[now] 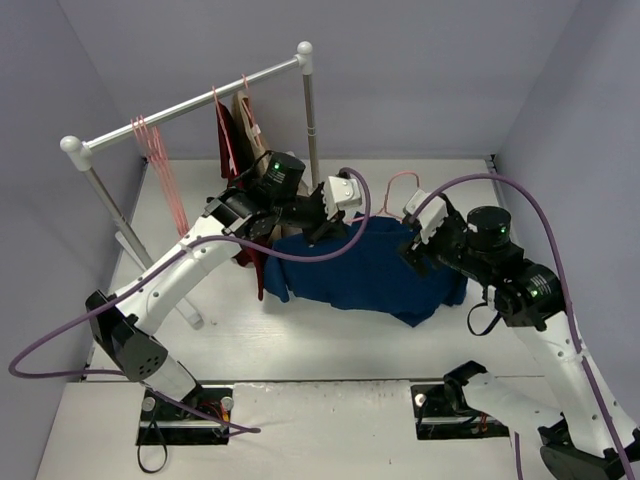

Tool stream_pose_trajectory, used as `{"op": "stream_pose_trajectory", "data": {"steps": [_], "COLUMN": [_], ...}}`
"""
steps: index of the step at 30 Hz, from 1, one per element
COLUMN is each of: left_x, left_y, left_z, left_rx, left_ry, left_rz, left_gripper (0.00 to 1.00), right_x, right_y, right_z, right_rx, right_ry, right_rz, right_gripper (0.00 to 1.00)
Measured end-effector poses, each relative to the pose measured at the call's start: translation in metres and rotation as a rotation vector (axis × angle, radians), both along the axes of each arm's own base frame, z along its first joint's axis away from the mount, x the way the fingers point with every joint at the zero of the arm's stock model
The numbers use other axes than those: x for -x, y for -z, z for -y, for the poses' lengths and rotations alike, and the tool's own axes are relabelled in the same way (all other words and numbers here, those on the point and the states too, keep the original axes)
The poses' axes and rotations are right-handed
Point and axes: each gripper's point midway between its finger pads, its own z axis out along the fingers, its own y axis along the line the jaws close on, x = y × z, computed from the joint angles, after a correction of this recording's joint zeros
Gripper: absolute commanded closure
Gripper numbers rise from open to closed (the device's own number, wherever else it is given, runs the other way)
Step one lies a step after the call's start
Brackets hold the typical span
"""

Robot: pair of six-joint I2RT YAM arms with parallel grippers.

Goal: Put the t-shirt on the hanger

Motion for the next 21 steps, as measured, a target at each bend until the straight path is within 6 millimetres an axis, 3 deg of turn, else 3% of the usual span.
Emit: {"op": "stream_pose_trajectory", "data": {"steps": [6, 9, 11, 15, 18, 21], "left_x": [-0.012, -0.021, -0.033, -0.053, -0.044, -0.026], "left_y": [-0.018, -0.033, -0.069, -0.181, -0.251, -0.281], "left_z": [-0.001, -0.002, 0.001, 0.007, -0.008, -0.033], "left_rx": [0.056, 0.071, 0.117, 0.336, 0.509, 0.599], "left_ry": [-0.084, -0.146, -0.199, -0.289, -0.342, -0.407], "left_rz": [0.012, 0.020, 0.051, 0.164, 0.213, 0.198], "left_gripper": [1.00, 1.00, 1.00, 1.00, 1.00, 1.00], "right_x": [0.003, 0.003, 0.002, 0.008, 0.020, 0.024], "right_y": [-0.018, -0.056, -0.097, -0.178, -0.216, -0.224], "right_z": [0.023, 0.036, 0.047, 0.075, 0.093, 0.101], "right_rx": [-0.017, -0.052, -0.099, -0.213, -0.285, -0.315], "right_ry": [0.118, 0.195, 0.258, 0.399, 0.470, 0.507], "right_rz": [0.054, 0.121, 0.204, 0.365, 0.452, 0.472], "right_gripper": [0.22, 0.21, 0.20, 0.18, 0.17, 0.17]}}
